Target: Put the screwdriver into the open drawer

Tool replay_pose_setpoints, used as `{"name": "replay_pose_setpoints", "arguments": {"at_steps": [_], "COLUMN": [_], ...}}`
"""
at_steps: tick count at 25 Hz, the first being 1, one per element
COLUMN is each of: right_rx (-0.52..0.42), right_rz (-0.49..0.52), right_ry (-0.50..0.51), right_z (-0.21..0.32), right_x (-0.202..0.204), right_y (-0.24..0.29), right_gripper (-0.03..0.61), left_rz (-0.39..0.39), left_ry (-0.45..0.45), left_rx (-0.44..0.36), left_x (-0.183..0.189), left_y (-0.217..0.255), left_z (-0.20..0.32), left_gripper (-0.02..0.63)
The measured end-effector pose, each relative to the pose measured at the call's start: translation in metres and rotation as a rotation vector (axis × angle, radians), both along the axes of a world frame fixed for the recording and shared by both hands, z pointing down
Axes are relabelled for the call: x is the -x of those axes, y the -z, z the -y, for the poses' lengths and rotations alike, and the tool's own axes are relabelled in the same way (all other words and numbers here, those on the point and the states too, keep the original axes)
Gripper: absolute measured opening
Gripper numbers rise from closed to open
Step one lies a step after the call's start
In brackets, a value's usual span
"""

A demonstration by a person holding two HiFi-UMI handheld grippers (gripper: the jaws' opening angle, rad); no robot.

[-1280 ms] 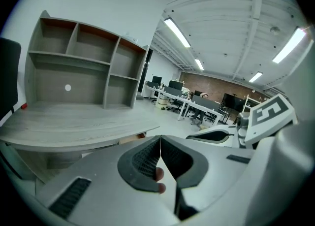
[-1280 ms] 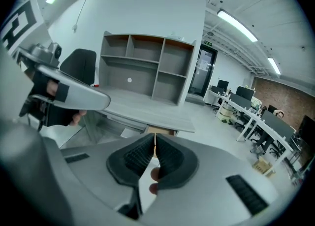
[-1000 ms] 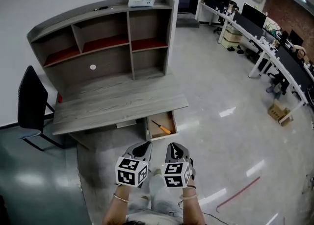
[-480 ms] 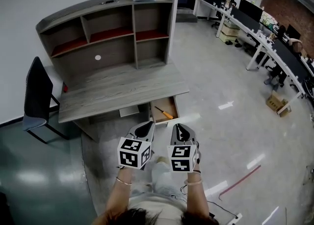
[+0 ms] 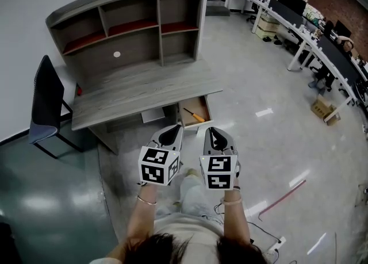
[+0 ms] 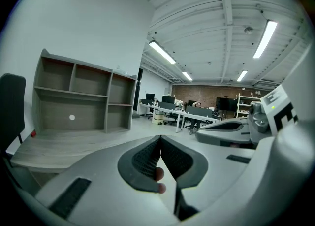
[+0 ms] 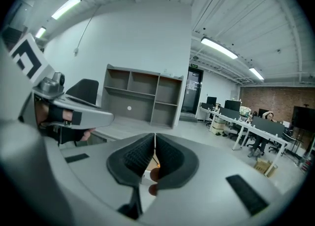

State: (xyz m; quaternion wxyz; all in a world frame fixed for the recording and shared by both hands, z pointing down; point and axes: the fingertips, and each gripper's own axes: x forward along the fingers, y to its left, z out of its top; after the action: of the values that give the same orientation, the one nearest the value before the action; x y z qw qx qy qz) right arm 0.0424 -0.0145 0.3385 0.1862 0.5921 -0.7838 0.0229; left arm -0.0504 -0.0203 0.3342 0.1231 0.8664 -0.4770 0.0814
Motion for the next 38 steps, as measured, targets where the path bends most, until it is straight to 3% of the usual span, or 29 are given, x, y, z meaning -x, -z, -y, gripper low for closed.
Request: {"name": "replay_pose_setpoints", "arguments": {"at_steps": [14,23,38], "right_rx": [-0.062,-0.071,-0.038], "right_rz": [-0.014,-0.04,-0.024], "right_ry": [0.018,0.059,0.125], "right_z": [-0.046,-0.041,-0.023], "right_x": [0.01,0.015,-0.032], "right_y": [0.02,0.024,0.029], "right_gripper": [0.029,0.029,0.028], "left_rz": [0.013,-0.004,0.03], "left_ry": [-0.009,0.011,0.068], "left_rx": [-0.04,-0.041,-0.01], "left_x": [0.006,0.006,-0.038], "left_y": [0.01,0.019,0.029], "left_z": [-0.042,-0.035,-0.02], "left_gripper": [0.017,0.017,0.017]}}
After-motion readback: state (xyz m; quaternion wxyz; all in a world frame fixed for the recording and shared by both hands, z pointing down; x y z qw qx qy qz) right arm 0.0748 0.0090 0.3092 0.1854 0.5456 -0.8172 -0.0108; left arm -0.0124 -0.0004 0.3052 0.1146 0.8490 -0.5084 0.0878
